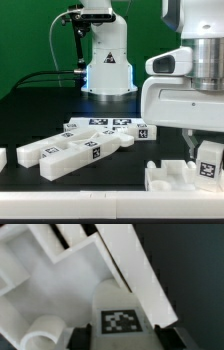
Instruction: Assemble chair
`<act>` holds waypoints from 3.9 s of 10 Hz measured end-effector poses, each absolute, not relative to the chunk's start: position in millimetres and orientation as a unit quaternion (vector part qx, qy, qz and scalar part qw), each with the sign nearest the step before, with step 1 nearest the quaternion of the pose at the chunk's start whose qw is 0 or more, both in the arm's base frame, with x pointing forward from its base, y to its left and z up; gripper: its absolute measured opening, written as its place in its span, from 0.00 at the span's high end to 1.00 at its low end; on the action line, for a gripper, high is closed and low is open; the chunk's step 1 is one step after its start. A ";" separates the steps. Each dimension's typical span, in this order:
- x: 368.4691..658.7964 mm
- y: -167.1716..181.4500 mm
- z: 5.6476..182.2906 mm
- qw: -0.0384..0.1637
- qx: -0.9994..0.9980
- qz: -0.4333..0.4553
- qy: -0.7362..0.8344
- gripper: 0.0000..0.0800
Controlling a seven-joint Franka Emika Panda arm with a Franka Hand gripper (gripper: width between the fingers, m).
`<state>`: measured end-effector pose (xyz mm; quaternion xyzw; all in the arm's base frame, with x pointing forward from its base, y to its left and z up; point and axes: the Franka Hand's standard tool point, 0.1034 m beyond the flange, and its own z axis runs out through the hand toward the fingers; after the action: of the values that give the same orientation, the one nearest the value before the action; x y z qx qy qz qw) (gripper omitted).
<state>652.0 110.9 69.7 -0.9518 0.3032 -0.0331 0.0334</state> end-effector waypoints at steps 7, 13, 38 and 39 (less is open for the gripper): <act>653.6 114.9 68.9 0.058 -0.794 -0.016 0.605 0.64; 645.0 118.3 72.8 0.040 -0.963 -0.012 0.267 0.20; 656.8 116.9 75.5 0.085 -0.540 0.008 0.837 0.64; 656.6 117.4 75.2 0.085 -0.544 0.008 0.835 0.57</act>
Offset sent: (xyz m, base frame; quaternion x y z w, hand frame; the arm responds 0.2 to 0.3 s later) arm 0.0187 -0.0190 0.0152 0.0750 -0.0051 0.3127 0.9469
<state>656.6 117.4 75.2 -0.5436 0.8349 0.0075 0.0853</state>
